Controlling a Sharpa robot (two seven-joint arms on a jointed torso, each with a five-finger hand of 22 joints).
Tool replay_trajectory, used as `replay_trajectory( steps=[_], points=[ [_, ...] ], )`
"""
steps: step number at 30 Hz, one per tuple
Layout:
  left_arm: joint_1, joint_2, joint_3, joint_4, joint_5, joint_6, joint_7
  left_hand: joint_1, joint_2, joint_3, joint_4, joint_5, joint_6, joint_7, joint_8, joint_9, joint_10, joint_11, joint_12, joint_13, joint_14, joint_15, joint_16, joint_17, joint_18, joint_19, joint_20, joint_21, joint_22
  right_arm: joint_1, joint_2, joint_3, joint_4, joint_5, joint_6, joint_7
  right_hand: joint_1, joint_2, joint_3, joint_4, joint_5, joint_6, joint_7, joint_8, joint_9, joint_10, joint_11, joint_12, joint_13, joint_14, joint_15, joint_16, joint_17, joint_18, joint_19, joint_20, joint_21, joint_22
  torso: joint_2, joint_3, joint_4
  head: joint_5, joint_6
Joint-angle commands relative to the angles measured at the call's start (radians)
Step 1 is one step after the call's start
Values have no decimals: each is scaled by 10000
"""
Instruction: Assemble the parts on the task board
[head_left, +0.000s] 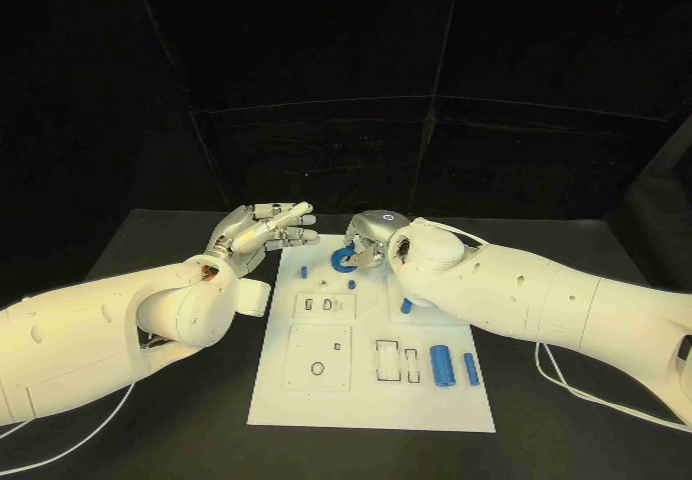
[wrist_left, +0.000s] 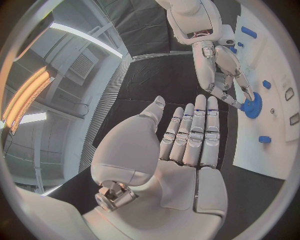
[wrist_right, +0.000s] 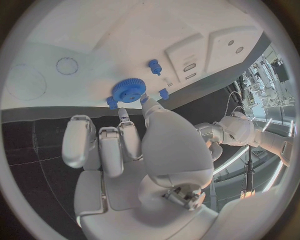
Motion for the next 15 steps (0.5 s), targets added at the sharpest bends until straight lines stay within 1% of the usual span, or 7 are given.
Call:
replay_trajectory(
  steps=[1, 5, 7, 10, 11, 13, 15],
  points=[
    [19, -3, 9, 25, -45, 137, 25, 6, 56, -31, -56, 19, 42, 17, -68, -4, 32, 11, -37, -1, -53, 4, -52, 13, 141, -2, 37, -31, -16, 22, 6, 3, 8, 340, 708, 329, -372, 53, -204, 316, 279, 34, -17, 16, 26, 23, 37, 8, 893, 883, 54, 80, 1917, -90, -13, 87, 68, 19, 0, 4, -9, 0, -6],
    [20, -7, 9, 25, -45, 144, 16, 6, 56, -31, -56, 19, 42, 17, -68, -4, 32, 11, -37, -1, -53, 4, -52, 13, 141, -2, 37, -31, -16, 23, -16, 3, 38, 495, 926, 420, -689, 139, -495, 587, 709, 149, -54, 35, 36, 63, 8, 62, 951, 894, 35, 104, 1968, -96, 4, 69, 94, 60, -1, 5, 3, -6, -21],
    [20, -9, 9, 26, -45, 148, 13, 6, 56, -31, -56, 19, 42, 17, -68, -4, 32, 11, -37, -1, -53, 4, -52, 13, 141, -2, 37, -31, -16, 23, -48, 3, 69, 544, 747, 426, -689, 198, -535, 611, 795, 191, -59, 44, 40, 80, 2, 85, 975, 895, 27, 106, 1972, -100, 11, 66, 102, 74, -1, 8, 4, -5, -15],
    [20, -13, 9, 28, -45, 155, 11, 6, 56, -31, -56, 19, 42, 17, -68, -4, 32, 11, -37, -1, -53, 4, -52, 13, 141, -2, 37, -31, -16, 22, -174, 4, 169, 617, 48, 513, -537, 291, -539, 539, 856, 253, -63, 51, 43, 165, -6, 192, 1075, 904, 19, 125, 2013, -119, 64, 58, 153, 176, -2, 8, -2, 1, -1],
    [20, -18, 9, 27, -45, 159, 10, 6, 56, -31, -56, 19, 42, 17, -68, -4, 32, 11, -37, -1, -53, 4, -52, 13, 141, -2, 37, -31, -16, 22, -289, 5, 258, 705, -404, 612, -411, 293, -542, 454, 883, 254, -59, 38, 37, 186, -6, 216, 1099, 905, 16, 126, 2015, -124, 78, 55, 167, 198, -6, 9, -6, 1, 6],
    [20, -31, 9, 21, -45, 162, 9, 6, 56, -31, -56, 19, 42, 17, -68, -4, 32, 11, -37, -1, -53, 4, -52, 13, 141, -2, 37, -31, -16, 22, -534, 7, 453, 945, -1068, 867, -268, 291, -542, 356, 926, 246, -48, 23, 31, 190, 1, 219, 1105, 902, 21, 121, 2002, -125, 84, 54, 174, 206, -10, 11, -20, -4, 33],
    [21, -56, 9, 12, -45, 162, 8, 6, 56, -31, -56, 19, 42, 17, -68, -4, 32, 11, -37, -1, -53, 4, -52, 13, 141, -2, 37, -31, -16, 22, -907, 9, 738, 1484, -1688, 1406, -65, 300, -524, 214, 987, 290, -44, 33, 35, 190, 3, 218, 1109, 891, 23, 101, 1955, -127, 88, 57, 181, 217, -12, 15, -47, 0, 61]
  ],
)
